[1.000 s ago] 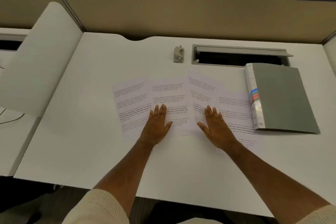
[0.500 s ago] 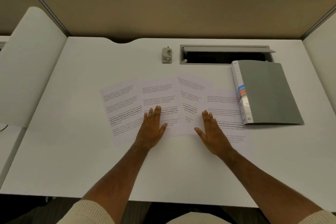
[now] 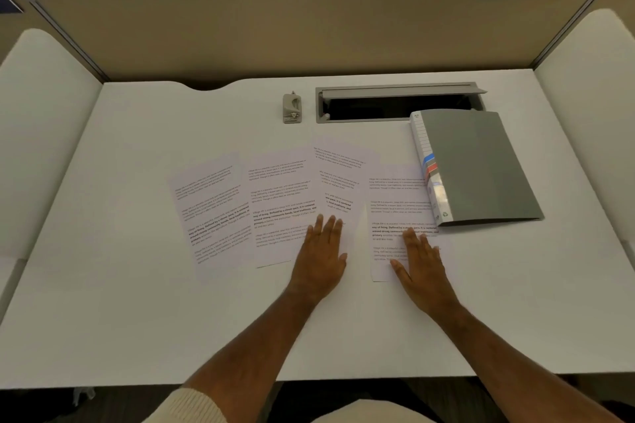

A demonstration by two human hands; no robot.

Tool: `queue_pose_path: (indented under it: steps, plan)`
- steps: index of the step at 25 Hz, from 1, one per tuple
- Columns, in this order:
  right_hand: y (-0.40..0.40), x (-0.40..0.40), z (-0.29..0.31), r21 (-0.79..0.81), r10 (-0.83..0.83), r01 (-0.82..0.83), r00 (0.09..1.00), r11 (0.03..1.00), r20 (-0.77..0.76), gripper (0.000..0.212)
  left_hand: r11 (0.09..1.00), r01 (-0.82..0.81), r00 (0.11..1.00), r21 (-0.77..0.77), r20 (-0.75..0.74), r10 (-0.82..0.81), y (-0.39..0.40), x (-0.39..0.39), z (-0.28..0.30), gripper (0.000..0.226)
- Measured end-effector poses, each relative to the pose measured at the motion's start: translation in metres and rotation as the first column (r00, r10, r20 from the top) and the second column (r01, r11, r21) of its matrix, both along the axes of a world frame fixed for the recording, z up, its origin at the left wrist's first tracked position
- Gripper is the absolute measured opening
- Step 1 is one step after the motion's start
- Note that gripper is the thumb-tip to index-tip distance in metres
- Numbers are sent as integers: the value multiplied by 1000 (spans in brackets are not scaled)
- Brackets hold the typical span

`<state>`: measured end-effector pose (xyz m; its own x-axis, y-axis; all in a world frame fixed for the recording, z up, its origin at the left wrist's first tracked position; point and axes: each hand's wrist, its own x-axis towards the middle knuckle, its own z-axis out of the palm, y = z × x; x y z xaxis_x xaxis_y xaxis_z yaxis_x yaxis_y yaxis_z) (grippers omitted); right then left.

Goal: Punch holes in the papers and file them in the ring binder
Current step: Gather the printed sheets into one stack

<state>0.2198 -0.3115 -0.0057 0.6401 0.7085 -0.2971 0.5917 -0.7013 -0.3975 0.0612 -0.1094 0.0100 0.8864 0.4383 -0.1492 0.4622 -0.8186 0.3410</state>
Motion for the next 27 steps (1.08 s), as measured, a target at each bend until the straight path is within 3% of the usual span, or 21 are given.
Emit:
queue_pose_path:
  steps: [4,7,9,12,17,24,27]
  plan:
    - [2,-12,-2,14,6,-6,1000,1000,-20,77,999,-9,993,-48,116,14,-48,9,2,71]
    - [-1,-18,-3,35,22,-22,1000,999,-20,80,975,-122,981,-187,130,147,-72,13,12,70]
    - [-3,-21,-5,33,36,-35,999,999,-18,81,881,-290,941,-374,59,334,-81,19,18,73]
    - [-4,-23,-6,27,52,-51,998,998,-27,83,699,-471,847,-538,-53,529,-87,27,20,74]
    - [-5,-24,-5,24,63,-62,997,998,-50,81,397,-559,698,-728,-155,699,-85,37,19,68]
    - [-3,-23,-2,-35,95,-97,994,995,-51,80,299,-613,632,-731,-227,741,-87,46,32,67]
    - [-4,-23,-1,-37,103,-105,993,994,-55,80,153,-592,573,-792,-280,770,-90,51,38,59]
